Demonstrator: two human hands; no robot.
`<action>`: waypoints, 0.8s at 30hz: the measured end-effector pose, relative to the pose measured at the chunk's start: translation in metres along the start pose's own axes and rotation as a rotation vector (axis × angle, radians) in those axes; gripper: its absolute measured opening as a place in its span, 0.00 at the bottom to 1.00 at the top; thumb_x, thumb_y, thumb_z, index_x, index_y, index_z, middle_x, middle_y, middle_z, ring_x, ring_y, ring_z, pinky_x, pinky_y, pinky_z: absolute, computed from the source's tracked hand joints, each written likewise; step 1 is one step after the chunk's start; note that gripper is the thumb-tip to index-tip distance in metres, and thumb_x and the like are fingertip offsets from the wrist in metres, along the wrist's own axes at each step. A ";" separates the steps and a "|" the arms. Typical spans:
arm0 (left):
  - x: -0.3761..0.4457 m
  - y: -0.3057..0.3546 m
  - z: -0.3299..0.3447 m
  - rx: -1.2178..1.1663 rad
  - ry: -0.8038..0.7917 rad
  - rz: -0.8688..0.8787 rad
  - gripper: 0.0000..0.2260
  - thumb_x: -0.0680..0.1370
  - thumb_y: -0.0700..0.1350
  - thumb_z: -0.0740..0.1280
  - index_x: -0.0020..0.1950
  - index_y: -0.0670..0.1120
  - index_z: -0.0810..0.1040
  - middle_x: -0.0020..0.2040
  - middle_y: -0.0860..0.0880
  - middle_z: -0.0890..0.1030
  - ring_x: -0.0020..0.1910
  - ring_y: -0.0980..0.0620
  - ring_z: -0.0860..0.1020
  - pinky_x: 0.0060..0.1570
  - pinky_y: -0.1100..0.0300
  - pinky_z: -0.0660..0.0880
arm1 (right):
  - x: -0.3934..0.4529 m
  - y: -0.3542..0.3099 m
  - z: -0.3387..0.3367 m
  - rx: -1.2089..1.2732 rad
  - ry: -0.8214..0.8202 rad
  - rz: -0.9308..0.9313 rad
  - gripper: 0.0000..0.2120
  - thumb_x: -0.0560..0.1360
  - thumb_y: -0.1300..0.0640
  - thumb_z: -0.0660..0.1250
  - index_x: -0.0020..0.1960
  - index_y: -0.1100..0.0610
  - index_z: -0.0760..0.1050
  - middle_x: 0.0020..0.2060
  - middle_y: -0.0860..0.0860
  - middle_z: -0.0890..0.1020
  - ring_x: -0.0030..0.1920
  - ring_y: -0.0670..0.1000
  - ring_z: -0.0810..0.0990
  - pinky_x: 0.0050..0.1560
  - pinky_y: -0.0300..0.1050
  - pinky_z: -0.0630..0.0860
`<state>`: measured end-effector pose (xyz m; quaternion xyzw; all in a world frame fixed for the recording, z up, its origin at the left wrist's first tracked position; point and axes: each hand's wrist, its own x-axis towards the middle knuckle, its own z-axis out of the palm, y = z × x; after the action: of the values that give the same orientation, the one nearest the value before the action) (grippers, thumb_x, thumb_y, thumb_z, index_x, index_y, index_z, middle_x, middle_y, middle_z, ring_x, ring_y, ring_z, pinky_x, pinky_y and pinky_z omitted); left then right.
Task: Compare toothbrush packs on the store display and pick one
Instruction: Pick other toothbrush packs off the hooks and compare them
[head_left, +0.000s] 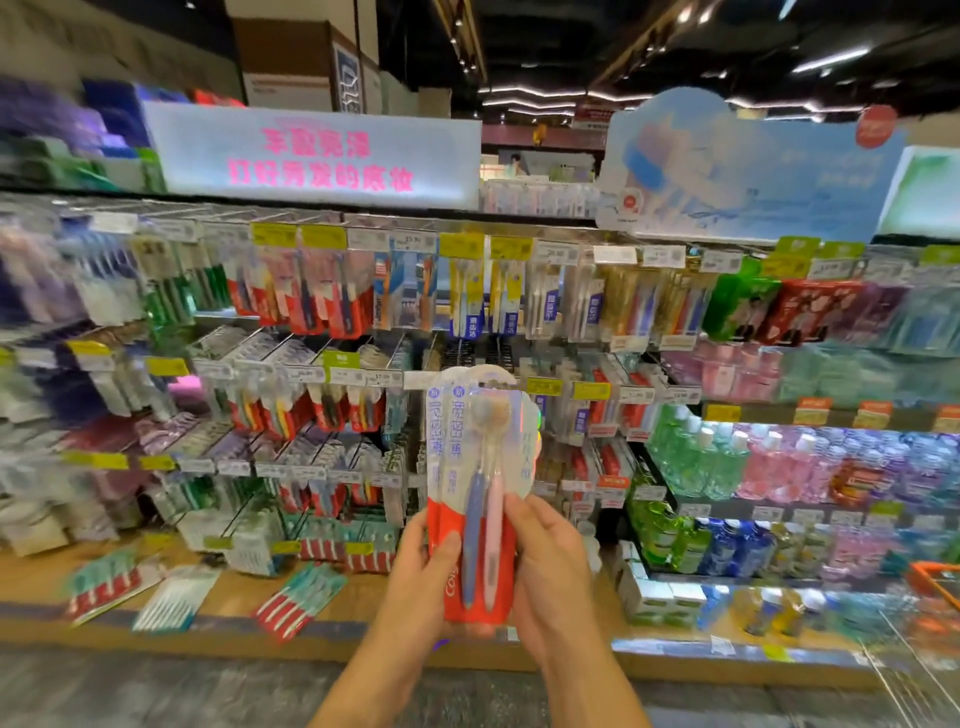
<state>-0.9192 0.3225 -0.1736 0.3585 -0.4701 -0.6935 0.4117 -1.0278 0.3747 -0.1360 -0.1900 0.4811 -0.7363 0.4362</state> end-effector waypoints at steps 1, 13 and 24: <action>0.001 0.003 -0.010 0.009 0.012 0.011 0.11 0.83 0.50 0.65 0.65 0.59 0.75 0.56 0.49 0.87 0.53 0.41 0.86 0.48 0.36 0.83 | 0.000 0.005 0.010 -0.001 -0.010 0.006 0.10 0.82 0.60 0.66 0.54 0.66 0.82 0.50 0.66 0.86 0.47 0.62 0.86 0.54 0.61 0.82; 0.003 0.041 -0.101 -0.011 0.107 0.052 0.10 0.84 0.50 0.63 0.64 0.61 0.75 0.55 0.51 0.87 0.52 0.44 0.87 0.48 0.36 0.84 | 0.006 0.052 0.101 -0.040 -0.110 0.065 0.10 0.82 0.60 0.66 0.56 0.66 0.82 0.52 0.67 0.85 0.52 0.64 0.85 0.58 0.62 0.81; 0.007 0.073 -0.166 0.033 0.146 0.084 0.11 0.84 0.54 0.62 0.67 0.60 0.72 0.55 0.48 0.87 0.45 0.43 0.88 0.33 0.47 0.83 | 0.013 0.085 0.171 -0.054 -0.170 0.062 0.09 0.82 0.59 0.68 0.51 0.63 0.84 0.53 0.68 0.85 0.50 0.63 0.83 0.59 0.66 0.78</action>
<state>-0.7582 0.2410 -0.1552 0.3949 -0.4648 -0.6397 0.4678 -0.8761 0.2580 -0.1322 -0.2487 0.4678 -0.6904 0.4926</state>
